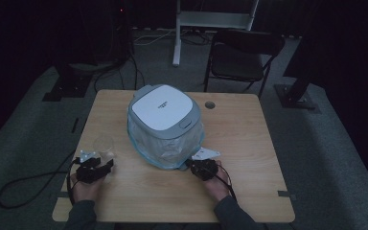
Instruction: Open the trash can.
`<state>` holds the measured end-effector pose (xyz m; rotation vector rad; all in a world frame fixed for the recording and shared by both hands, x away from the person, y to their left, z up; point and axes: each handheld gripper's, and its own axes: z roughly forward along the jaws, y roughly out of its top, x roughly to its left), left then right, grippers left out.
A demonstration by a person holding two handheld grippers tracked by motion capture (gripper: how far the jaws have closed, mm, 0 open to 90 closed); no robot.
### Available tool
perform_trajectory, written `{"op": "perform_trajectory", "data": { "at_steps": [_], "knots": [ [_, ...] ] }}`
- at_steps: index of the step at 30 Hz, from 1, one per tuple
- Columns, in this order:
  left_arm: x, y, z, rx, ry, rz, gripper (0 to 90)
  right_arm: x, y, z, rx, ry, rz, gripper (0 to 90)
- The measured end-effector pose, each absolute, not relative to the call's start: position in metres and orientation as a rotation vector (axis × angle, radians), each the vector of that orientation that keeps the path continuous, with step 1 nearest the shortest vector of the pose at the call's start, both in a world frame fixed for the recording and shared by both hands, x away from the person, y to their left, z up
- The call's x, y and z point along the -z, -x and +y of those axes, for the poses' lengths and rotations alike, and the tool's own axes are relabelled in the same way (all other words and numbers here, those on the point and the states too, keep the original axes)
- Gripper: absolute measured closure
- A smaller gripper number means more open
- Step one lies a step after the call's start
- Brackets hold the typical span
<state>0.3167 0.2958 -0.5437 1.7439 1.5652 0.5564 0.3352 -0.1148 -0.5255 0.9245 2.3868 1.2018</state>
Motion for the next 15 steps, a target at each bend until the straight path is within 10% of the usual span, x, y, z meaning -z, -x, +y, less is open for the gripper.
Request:
{"op": "perform_trajectory", "data": {
  "at_steps": [15],
  "knots": [
    [0.5438,-0.3161,0.2951,-0.558,-1.747,1.561,40.6,0.5304,-0.3305,-0.1126,-1.183,-0.898,2.361,90.0]
  ]
}}
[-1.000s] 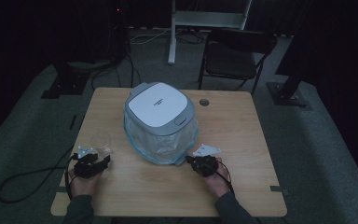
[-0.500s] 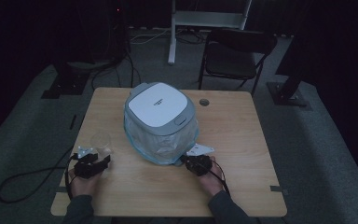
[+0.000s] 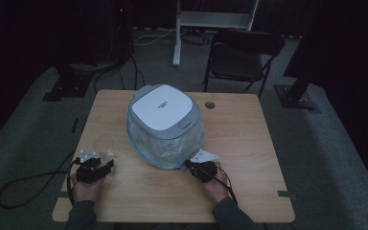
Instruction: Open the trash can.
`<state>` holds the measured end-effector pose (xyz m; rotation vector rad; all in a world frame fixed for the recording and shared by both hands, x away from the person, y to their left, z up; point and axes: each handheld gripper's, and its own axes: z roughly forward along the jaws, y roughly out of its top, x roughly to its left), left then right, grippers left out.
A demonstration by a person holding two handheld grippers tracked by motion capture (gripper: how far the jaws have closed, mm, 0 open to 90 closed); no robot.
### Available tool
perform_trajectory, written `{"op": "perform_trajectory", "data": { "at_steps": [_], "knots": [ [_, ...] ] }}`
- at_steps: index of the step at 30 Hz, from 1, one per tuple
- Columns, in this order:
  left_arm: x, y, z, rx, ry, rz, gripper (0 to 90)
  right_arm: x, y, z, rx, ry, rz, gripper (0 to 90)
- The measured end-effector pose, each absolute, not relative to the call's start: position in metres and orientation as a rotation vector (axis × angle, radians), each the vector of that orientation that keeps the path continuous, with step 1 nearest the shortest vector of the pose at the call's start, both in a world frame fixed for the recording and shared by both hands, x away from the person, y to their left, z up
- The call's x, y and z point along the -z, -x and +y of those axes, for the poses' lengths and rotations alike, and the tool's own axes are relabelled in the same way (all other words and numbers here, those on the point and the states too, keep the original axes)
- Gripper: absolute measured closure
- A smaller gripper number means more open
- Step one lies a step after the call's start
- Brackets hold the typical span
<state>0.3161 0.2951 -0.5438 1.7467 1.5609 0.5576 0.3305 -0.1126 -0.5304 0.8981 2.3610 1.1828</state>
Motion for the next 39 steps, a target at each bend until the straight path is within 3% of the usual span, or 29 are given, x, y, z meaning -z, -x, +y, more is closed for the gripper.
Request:
{"op": "perform_trajectory", "data": {
  "at_steps": [39],
  "knots": [
    [0.5439,-0.3158,0.2966,-0.544,-1.737,1.560,40.5,0.5385,-0.3298,-0.1138,-1.207,-0.920,2.346,90.0]
  ]
}}
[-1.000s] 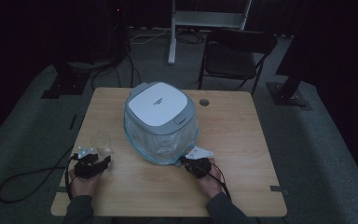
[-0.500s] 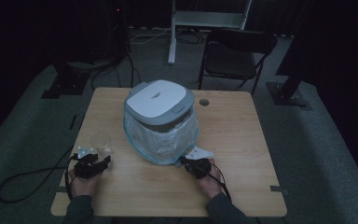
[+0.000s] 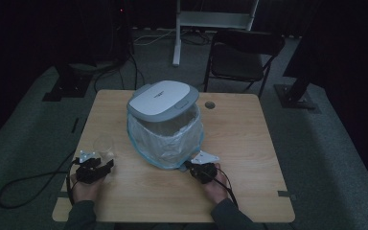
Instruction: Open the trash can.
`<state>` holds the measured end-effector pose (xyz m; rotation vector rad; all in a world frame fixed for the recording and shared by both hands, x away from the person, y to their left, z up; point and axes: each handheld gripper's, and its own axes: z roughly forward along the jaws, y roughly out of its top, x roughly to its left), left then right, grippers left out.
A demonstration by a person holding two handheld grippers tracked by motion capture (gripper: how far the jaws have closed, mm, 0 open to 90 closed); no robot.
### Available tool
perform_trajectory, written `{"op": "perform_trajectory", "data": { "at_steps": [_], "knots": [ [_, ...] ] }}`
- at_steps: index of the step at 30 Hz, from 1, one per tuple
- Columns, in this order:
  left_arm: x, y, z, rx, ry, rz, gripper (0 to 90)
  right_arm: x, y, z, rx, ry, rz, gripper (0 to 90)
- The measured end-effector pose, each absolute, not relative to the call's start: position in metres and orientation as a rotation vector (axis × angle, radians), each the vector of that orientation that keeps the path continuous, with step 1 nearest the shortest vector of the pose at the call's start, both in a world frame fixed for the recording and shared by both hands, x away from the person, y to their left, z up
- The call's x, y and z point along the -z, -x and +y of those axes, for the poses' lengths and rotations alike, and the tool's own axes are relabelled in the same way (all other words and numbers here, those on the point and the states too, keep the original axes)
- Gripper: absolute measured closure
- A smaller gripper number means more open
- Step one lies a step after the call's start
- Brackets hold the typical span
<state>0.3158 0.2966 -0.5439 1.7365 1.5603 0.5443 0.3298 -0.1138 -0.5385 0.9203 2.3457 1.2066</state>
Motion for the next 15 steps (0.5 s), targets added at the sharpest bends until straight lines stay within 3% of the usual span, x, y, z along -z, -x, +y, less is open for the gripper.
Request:
{"op": "perform_trajectory", "data": {
  "at_steps": [15],
  "knots": [
    [0.5440,-0.3154,0.2976,-0.535,-1.727,1.560,40.5,0.5399,-0.3304,-0.1147,-1.214,-0.922,2.349,90.0]
  ]
}}
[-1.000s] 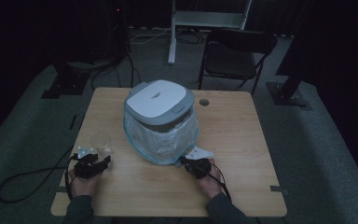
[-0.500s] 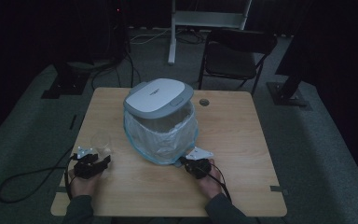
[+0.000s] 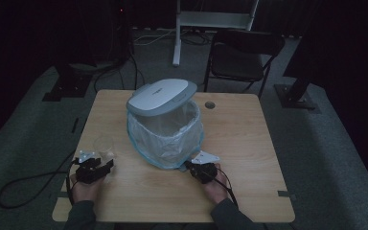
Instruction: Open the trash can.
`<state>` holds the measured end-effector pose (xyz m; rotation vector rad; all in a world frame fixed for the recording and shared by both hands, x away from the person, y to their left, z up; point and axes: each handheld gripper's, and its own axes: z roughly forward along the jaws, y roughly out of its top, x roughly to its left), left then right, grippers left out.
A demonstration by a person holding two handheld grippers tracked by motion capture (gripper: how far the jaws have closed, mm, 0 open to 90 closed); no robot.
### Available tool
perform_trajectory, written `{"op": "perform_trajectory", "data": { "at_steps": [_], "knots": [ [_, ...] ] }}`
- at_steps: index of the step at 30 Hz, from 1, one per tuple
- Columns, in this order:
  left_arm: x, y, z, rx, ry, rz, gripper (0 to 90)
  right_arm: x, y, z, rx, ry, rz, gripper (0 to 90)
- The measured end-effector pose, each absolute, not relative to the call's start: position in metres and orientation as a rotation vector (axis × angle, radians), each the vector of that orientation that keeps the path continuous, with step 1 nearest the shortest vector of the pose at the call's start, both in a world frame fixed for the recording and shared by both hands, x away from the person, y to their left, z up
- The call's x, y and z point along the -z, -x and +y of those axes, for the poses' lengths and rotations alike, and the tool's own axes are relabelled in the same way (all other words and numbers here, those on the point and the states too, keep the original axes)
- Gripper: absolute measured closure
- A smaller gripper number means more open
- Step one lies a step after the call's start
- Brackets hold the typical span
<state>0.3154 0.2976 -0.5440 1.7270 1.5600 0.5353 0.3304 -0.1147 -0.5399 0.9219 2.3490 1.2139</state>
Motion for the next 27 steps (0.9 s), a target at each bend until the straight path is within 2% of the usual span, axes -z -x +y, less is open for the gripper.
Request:
{"op": "perform_trajectory", "data": {
  "at_steps": [10,27],
  "knots": [
    [0.542,-0.311,0.297,-0.552,-1.777,1.558,43.8,0.540,-0.330,-0.114,-1.218,-0.918,2.346,90.0],
    [0.538,-0.299,0.295,-0.556,-1.808,1.558,44.3,0.540,-0.331,-0.114,-1.223,-0.915,2.346,90.0]
  ]
}}
